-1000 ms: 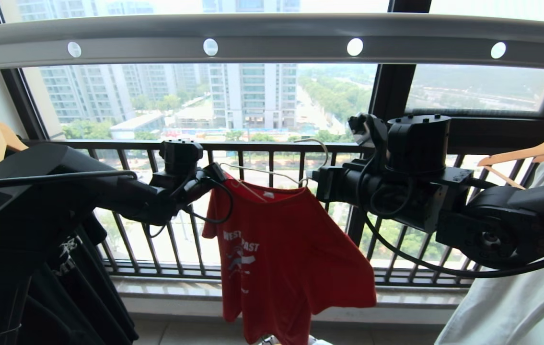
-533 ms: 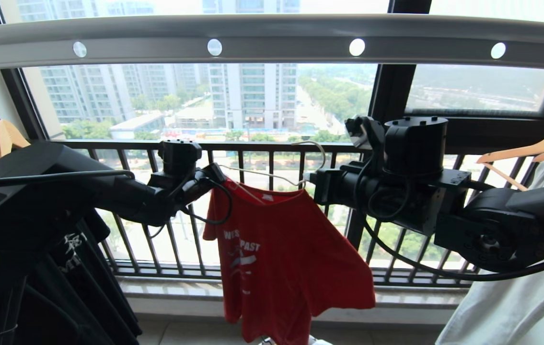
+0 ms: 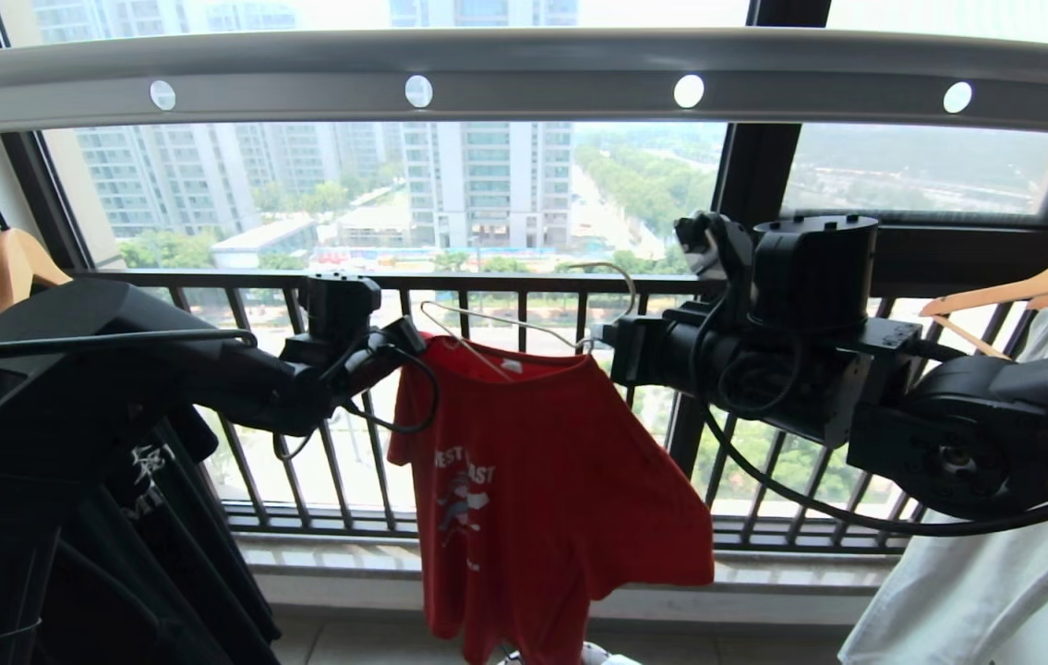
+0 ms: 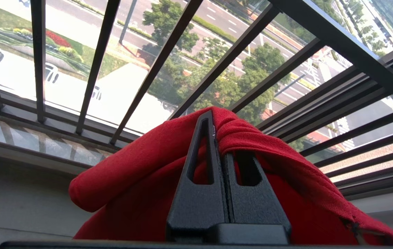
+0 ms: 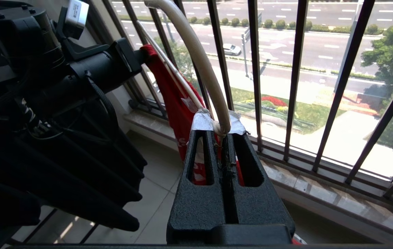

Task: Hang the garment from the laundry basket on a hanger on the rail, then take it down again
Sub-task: Take the clothes off the clothes rack

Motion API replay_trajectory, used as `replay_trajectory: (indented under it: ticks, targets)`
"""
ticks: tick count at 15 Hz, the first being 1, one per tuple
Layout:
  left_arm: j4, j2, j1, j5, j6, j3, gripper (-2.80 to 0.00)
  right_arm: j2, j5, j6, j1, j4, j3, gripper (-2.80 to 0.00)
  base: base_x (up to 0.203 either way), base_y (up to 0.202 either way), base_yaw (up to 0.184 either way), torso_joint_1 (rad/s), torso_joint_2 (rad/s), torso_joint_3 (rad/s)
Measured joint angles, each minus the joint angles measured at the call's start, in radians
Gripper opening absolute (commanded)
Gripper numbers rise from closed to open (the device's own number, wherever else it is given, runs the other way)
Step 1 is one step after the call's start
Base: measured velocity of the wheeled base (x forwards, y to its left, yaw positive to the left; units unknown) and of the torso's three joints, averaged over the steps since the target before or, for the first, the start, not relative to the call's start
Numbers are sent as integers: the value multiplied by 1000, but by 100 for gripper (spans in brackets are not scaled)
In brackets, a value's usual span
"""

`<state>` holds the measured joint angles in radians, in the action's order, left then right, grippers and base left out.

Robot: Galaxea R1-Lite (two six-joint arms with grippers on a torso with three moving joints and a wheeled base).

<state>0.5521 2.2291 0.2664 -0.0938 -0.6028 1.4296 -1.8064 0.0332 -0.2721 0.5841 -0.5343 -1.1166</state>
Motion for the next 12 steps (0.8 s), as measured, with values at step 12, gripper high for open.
replay_trajectory:
  ticks: [12]
  targets:
    - [-3, 7, -12, -1, -21, 14, -280, 16, -4, 1, 0, 2, 8, -280, 0, 0, 0, 0, 0, 0]
